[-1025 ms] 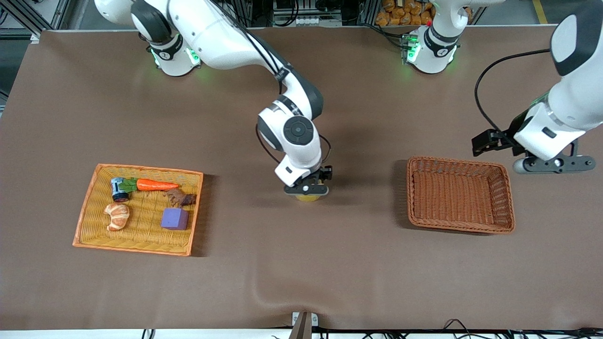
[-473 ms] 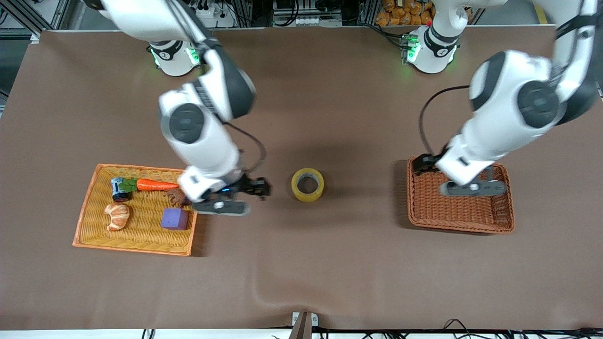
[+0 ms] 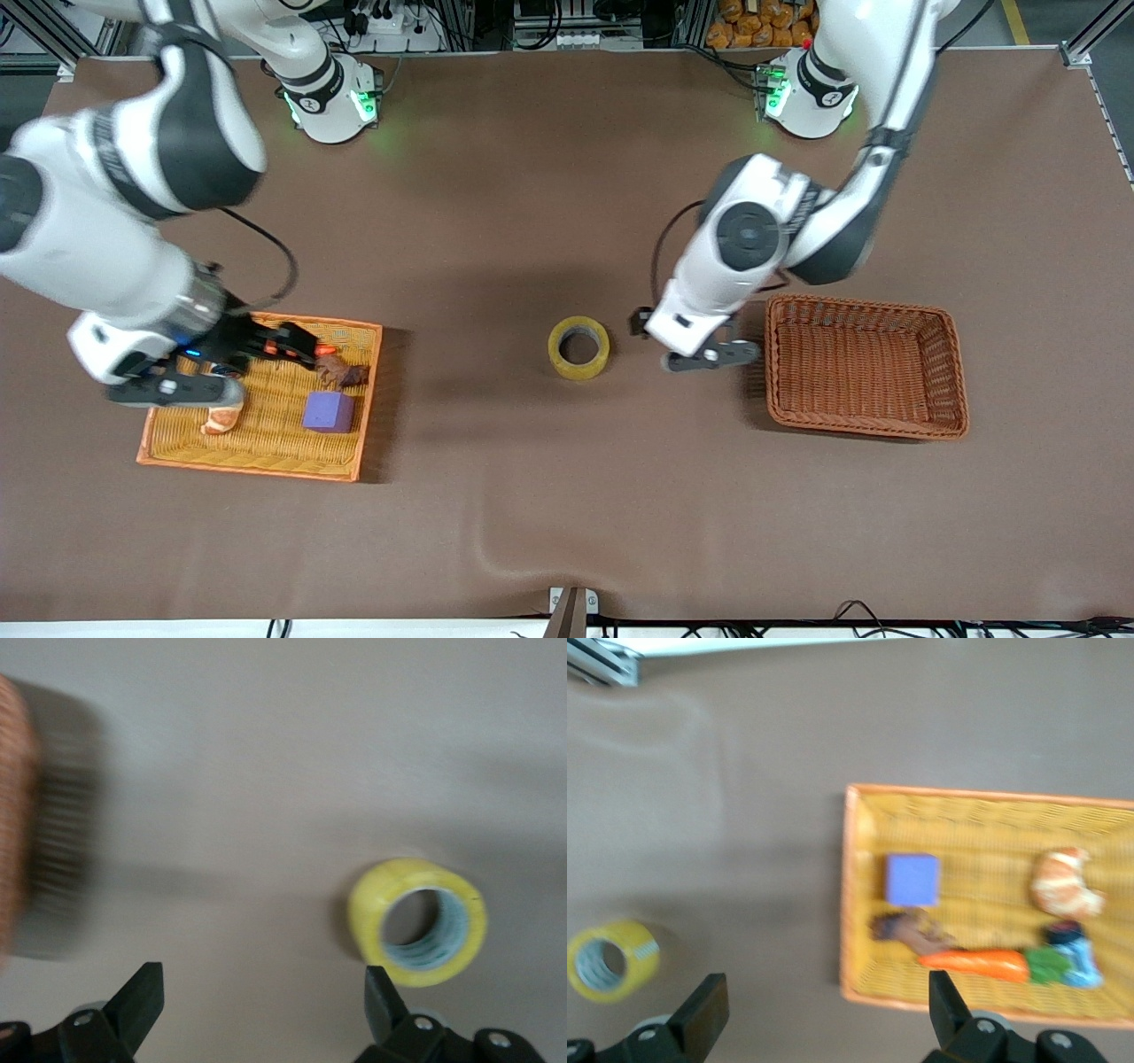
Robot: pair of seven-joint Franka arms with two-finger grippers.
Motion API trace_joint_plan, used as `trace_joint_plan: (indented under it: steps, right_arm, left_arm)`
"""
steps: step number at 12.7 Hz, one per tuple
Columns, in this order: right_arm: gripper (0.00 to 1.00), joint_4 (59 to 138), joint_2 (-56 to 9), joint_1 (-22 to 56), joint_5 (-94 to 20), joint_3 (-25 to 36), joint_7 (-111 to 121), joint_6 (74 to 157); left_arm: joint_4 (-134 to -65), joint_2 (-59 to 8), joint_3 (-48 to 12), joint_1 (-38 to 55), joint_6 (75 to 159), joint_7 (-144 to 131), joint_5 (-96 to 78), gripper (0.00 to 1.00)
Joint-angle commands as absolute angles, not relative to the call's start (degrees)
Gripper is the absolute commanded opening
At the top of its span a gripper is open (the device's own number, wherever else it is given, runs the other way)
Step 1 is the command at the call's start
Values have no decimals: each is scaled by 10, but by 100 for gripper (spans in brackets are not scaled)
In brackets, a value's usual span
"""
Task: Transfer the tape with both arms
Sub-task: 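Retract the right gripper while the left gripper reaches the tape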
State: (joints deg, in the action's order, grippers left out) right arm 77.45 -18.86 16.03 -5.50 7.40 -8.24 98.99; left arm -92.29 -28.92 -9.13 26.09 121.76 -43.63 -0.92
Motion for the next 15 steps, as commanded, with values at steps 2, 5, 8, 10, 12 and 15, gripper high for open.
trace_joint_plan:
  steps: [2,5,8,10,12,15]
  right_arm:
    - [100,864,-65,93,-34,85,26,948]
    - [100,882,-18,49,-19,85,55,900]
    - [100,941,15,24,-18,87,61,900]
    - [100,960,20,26,-17,91,65,925]
    - [100,996,44,29,-14,91,60,953]
    - [100,987,39,22,-14,91,57,939]
  left_arm:
    - [-904,-349,-87,283,1292,-475,-8,100]
    - [-871,-402,-86,305,1361,-531,-2,100]
    - [-876,-414,-86,313,1377,-539,-7,100]
    - [-887,-411,-86,315,1377,-558,-7,100]
    - [-907,-412,-86,317,1377,-566,-7,100]
    - [-914,-413,-86,320,1377,-602,-7,94]
